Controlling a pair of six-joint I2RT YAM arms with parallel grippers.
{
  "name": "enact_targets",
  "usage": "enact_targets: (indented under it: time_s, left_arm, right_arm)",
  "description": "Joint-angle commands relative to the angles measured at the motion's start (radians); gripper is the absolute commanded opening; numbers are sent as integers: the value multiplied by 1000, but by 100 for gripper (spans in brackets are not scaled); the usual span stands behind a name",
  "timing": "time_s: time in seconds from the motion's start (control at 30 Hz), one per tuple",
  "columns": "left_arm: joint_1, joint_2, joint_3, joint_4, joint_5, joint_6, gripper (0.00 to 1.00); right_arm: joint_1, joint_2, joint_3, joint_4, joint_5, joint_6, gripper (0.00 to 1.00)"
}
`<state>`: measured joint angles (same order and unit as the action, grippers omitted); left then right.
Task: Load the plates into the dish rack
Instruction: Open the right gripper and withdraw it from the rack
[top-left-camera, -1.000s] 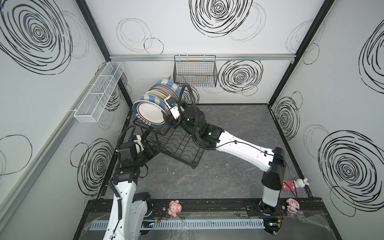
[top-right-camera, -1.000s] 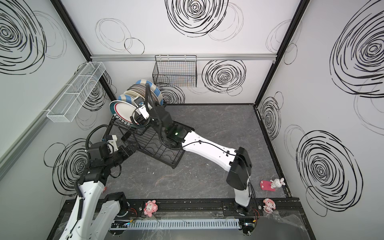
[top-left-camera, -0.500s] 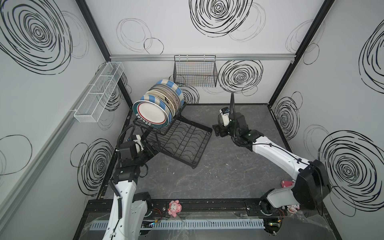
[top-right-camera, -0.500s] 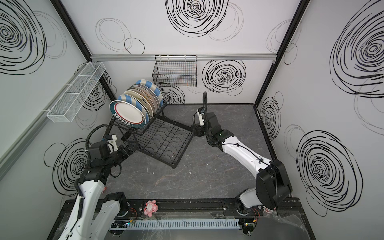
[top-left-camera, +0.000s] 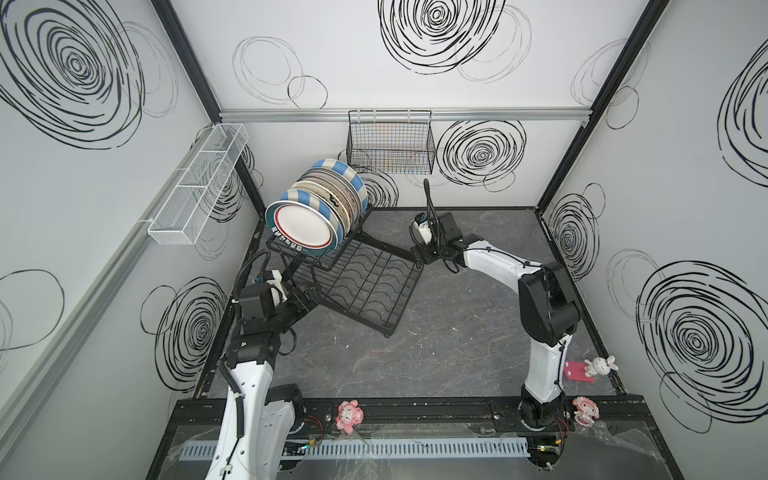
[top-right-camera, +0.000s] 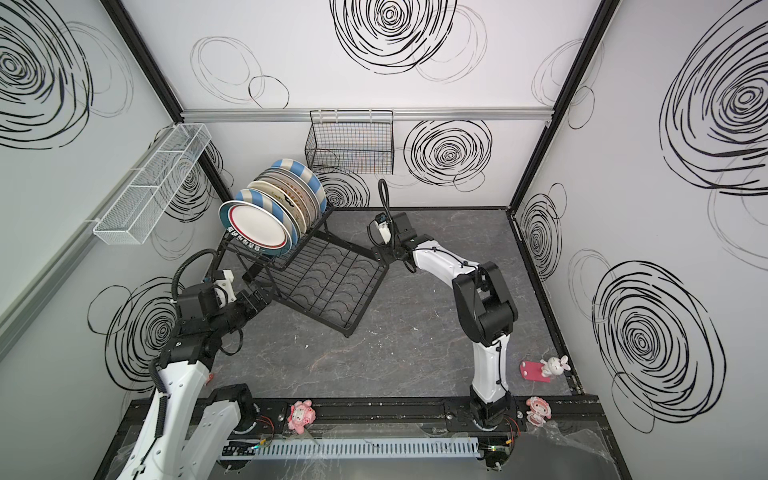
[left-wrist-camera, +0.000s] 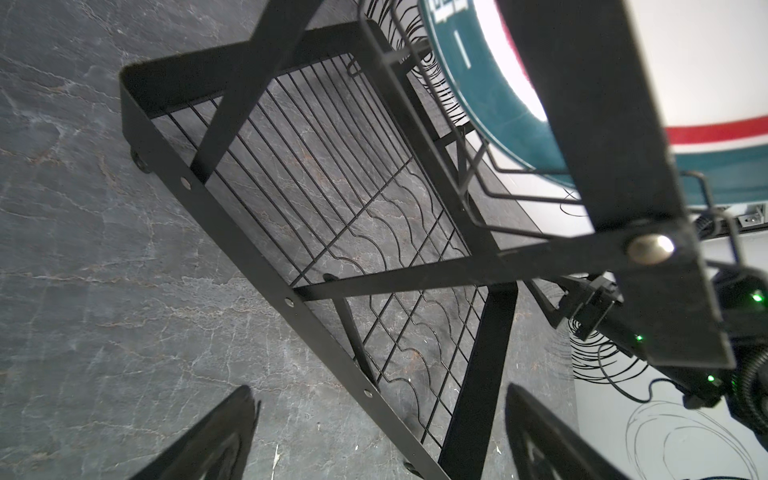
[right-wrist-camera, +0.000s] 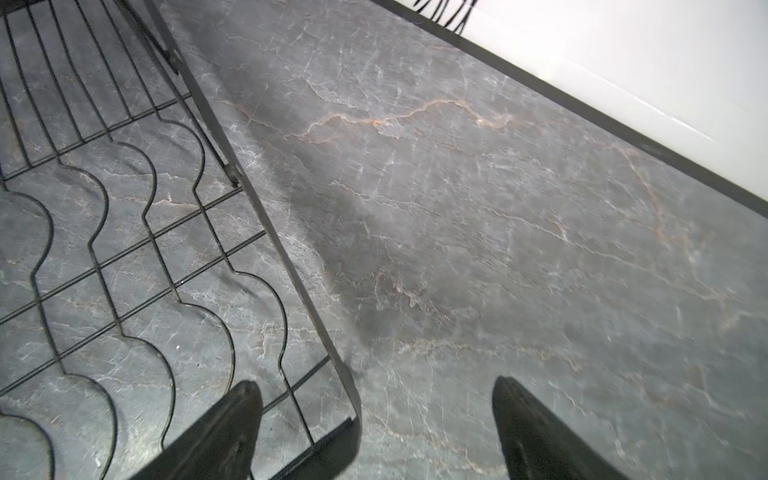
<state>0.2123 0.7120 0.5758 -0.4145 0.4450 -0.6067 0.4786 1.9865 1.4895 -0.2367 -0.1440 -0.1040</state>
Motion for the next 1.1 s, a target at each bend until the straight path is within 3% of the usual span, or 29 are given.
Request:
enact_targets:
  time_s: [0.0, 0.17, 0.3, 0.7, 1.07]
  left_arm:
    - [10, 1, -10, 45, -1, -2, 96]
    - [10, 3, -14, 50, -2, -5, 96]
    - [10, 4, -17, 53, 0, -5, 96]
    - [9, 1, -15, 53, 3, -6, 96]
    - [7, -13, -4, 34, -4, -8, 96]
  right_arm:
    - [5, 30, 39, -66, -85, -72, 89]
    - [5, 33, 39, -58, -200, -109, 88]
    - [5, 83, 72, -71, -181, -123, 84]
    - [18, 126, 90, -116, -65, -138, 49]
    - [10, 58, -19, -113, 10, -134, 7]
